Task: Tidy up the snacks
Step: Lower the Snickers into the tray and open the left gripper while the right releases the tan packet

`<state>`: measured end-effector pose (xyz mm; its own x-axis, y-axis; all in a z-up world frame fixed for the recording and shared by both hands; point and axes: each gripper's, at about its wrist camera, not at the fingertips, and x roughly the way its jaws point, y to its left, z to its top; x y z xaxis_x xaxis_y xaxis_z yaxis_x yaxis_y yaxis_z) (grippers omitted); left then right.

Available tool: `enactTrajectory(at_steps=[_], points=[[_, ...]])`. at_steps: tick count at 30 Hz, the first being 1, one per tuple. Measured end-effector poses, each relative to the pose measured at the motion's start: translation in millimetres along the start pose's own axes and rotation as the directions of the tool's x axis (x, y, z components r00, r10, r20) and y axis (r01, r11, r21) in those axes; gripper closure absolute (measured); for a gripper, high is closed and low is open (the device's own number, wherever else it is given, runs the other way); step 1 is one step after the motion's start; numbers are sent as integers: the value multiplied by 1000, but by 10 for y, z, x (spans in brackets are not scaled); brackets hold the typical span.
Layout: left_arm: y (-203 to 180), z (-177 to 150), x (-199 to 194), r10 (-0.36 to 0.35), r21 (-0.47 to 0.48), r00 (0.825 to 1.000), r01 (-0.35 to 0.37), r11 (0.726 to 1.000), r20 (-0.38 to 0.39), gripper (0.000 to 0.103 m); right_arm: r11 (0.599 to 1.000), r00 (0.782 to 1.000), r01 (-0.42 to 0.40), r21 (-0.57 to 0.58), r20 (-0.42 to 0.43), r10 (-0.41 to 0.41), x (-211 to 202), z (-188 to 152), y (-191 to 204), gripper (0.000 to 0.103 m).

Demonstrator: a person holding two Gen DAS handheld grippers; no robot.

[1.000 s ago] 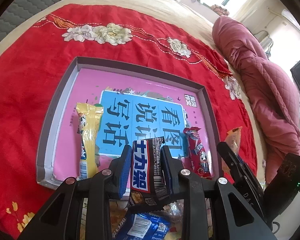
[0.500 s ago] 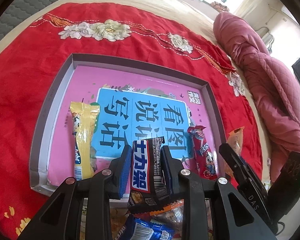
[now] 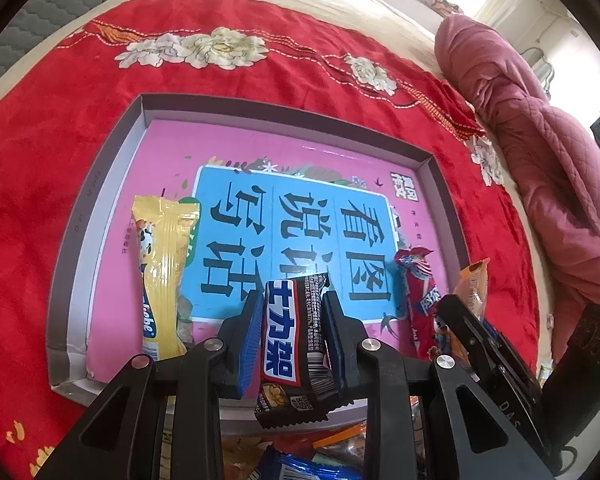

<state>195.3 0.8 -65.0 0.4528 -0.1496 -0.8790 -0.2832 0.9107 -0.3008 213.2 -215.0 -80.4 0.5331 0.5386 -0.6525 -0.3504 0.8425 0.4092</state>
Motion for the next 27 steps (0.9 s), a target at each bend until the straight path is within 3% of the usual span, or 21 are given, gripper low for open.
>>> enactTrajectory(at_steps=[27], points=[[14, -15, 59, 31, 15, 1000, -31, 999, -3, 72, 1000, 1000, 11, -27, -24, -12, 13, -19, 64, 79]])
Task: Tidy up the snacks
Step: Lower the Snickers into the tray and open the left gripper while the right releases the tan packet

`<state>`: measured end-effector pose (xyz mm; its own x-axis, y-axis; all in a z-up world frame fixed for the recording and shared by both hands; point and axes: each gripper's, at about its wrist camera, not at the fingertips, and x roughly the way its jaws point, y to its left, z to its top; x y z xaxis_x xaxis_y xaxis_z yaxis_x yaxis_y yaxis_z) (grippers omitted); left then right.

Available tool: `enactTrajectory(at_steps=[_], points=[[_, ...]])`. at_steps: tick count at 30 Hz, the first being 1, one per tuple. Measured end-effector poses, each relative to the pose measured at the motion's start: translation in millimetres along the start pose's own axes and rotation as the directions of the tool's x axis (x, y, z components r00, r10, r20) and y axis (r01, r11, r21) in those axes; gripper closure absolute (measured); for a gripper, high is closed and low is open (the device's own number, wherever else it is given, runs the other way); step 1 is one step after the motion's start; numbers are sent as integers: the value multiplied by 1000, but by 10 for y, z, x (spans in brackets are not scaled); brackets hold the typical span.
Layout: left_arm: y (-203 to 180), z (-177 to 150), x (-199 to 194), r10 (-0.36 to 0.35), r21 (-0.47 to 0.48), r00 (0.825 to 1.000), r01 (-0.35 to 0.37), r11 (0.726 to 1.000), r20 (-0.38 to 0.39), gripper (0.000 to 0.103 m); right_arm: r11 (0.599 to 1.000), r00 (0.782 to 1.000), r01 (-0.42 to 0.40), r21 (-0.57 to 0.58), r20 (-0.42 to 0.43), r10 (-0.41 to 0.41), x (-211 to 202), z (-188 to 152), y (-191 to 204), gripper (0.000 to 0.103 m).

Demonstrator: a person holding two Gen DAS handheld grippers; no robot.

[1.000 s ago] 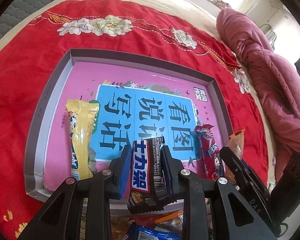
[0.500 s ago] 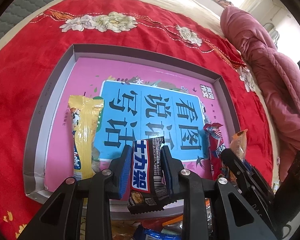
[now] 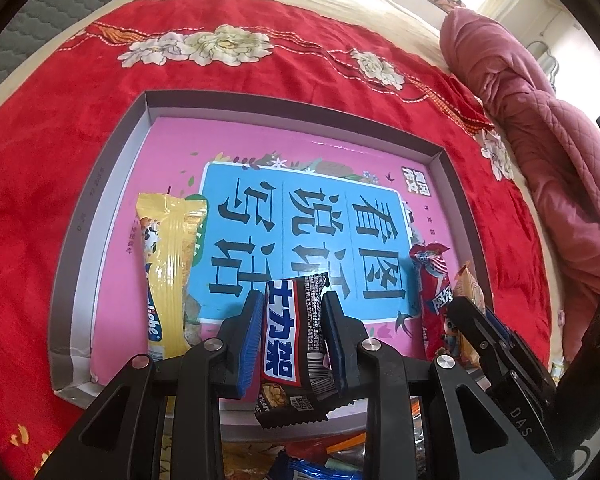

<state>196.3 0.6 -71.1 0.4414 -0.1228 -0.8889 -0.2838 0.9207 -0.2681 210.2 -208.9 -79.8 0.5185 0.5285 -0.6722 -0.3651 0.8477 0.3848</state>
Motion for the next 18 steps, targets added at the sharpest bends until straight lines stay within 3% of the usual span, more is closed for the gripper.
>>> enactTrajectory(at_steps=[9, 18], points=[[-41, -6, 4, -9, 12, 1000, 10, 1000, -14, 72, 1000, 1000, 5, 0, 2, -5, -14, 2, -5, 79], [-70, -3, -44, -12, 26, 1000, 12, 1000, -8, 65, 1000, 1000, 14, 10, 11, -14, -54, 18, -36, 72]])
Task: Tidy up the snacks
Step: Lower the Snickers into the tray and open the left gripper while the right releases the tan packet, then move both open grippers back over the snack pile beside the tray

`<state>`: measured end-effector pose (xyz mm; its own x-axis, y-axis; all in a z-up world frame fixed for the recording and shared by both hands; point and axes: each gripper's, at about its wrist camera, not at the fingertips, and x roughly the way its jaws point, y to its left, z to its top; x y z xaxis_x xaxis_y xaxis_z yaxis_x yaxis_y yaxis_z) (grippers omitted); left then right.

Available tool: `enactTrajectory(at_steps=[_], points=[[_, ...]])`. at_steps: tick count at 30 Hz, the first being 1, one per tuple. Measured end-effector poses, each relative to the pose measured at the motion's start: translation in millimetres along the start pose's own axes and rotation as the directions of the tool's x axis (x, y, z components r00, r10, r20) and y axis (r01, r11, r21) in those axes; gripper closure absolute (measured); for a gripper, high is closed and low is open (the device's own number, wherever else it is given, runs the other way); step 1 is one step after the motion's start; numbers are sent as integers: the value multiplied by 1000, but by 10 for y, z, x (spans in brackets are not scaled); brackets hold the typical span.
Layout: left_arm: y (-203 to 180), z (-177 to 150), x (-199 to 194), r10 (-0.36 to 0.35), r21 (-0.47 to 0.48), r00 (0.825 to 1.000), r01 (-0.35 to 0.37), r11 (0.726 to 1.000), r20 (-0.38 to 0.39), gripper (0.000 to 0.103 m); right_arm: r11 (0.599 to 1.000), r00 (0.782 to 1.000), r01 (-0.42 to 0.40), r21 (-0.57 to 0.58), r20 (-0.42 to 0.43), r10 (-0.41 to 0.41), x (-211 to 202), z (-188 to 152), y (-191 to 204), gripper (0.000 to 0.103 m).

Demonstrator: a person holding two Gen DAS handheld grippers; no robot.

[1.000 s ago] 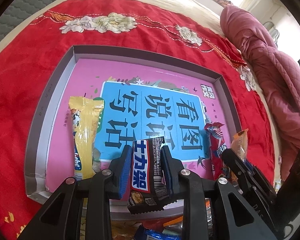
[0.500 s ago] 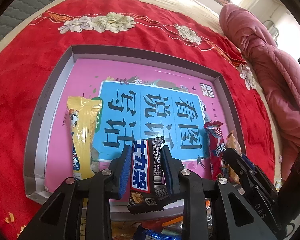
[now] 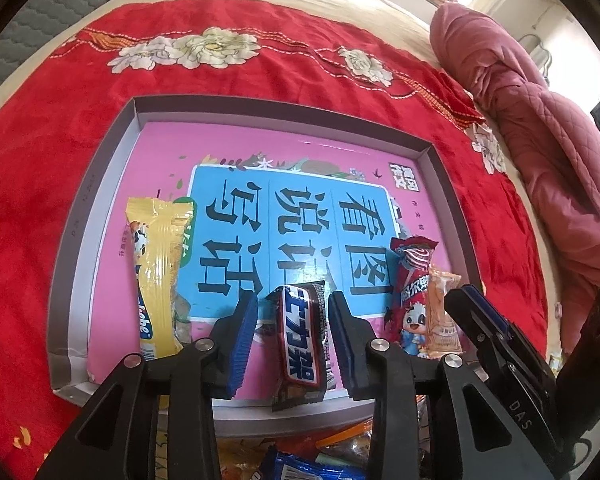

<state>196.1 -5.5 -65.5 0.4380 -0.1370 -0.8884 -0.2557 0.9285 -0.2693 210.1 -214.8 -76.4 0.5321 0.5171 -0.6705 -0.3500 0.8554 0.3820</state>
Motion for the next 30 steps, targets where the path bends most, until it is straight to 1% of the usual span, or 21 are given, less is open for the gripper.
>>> enactTrajectory(at_steps=[4, 7, 10, 11, 13, 14, 22, 25, 30], points=[[6, 1, -26, -1, -5, 1000, 1, 1000, 3, 57, 1000, 1000, 6, 1, 4, -6, -9, 10, -6, 71], [14, 7, -53, 4, -7, 1000, -3, 1000, 8, 56, 1000, 1000, 7, 1, 6, -7, -16, 19, -8, 71], [22, 6, -85, 5, -10, 1000, -5, 1000, 12, 51, 1000, 1000, 10, 1, 10, -10, -28, 26, -9, 70], [24, 7, -99, 6, -11, 1000, -6, 1000, 15, 50, 1000, 1000, 11, 1, 12, -11, -31, 28, -8, 68], [24, 7, -131, 7, -10, 1000, -7, 1000, 19, 49, 1000, 1000, 14, -4, 19, -14, -47, 33, -3, 62], [24, 4, -145, 9, -10, 1000, -9, 1000, 22, 49, 1000, 1000, 16, -7, 22, -16, -56, 36, 1, 61], [44, -8, -249, 22, -13, 999, -21, 1000, 33, 47, 1000, 999, 21, -21, 39, -20, -104, 56, 34, 59], [54, -16, -276, 27, -13, 999, -27, 1000, 34, 47, 999, 999, 26, -22, 46, -25, -117, 61, 38, 51], [86, -25, -349, 29, -17, 999, -28, 999, 41, 46, 999, 998, 33, -28, 59, -31, -150, 74, 51, 49]])
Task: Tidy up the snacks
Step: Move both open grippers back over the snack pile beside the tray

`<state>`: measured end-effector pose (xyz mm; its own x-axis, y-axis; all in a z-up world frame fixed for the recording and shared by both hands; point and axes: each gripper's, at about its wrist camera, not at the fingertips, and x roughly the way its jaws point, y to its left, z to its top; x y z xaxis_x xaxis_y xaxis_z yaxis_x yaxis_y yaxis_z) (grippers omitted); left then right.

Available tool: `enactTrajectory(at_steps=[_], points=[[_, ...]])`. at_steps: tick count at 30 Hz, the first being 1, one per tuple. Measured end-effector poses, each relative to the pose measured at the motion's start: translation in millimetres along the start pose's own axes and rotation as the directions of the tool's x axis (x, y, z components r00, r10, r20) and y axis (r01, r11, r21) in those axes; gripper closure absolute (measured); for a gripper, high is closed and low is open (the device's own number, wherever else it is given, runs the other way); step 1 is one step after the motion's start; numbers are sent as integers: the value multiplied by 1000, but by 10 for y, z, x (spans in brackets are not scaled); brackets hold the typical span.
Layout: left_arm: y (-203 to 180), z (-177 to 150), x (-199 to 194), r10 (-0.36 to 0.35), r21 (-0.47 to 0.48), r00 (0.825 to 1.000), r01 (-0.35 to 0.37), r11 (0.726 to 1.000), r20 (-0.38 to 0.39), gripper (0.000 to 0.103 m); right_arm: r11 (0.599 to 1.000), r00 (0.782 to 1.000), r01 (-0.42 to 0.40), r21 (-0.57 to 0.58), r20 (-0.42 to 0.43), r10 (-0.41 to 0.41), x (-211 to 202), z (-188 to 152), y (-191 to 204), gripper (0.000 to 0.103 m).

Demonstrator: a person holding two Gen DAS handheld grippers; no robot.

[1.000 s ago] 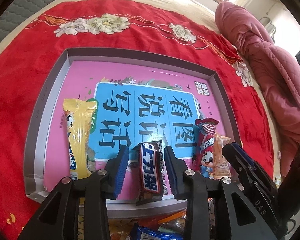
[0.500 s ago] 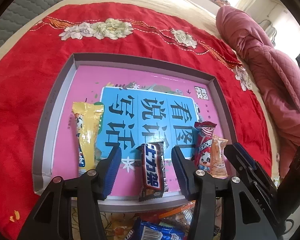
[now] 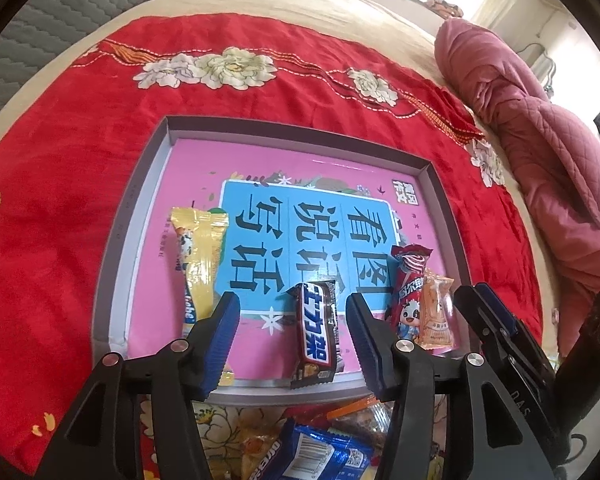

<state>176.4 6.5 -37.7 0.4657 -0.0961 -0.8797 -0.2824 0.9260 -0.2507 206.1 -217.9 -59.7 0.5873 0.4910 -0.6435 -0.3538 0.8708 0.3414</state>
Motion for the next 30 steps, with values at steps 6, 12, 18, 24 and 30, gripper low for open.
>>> enactTrajectory(at_steps=[6, 12, 18, 24, 30], points=[[55, -7, -92, 4, -6, 1000, -3, 1000, 13, 44, 1000, 1000, 12, -15, 10, -12, -22, 0, 18, 45], [112, -51, -195, 12, -9, 1000, -12, 1000, 27, 44, 1000, 1000, 9, -24, 12, -9, -30, -7, 38, 43], [130, -80, -246, 27, 0, 999, -27, 1000, 28, 42, 999, 1000, 2, -39, 26, -1, -69, -2, 60, 37], [123, -117, -283, 26, 12, 999, -26, 1000, 22, 40, 998, 999, 2, -55, 41, 0, -117, 2, 95, 35], [129, -144, -322, 24, 17, 1000, -24, 1000, 20, 37, 998, 999, -3, -66, 49, 6, -174, -3, 128, 31]])
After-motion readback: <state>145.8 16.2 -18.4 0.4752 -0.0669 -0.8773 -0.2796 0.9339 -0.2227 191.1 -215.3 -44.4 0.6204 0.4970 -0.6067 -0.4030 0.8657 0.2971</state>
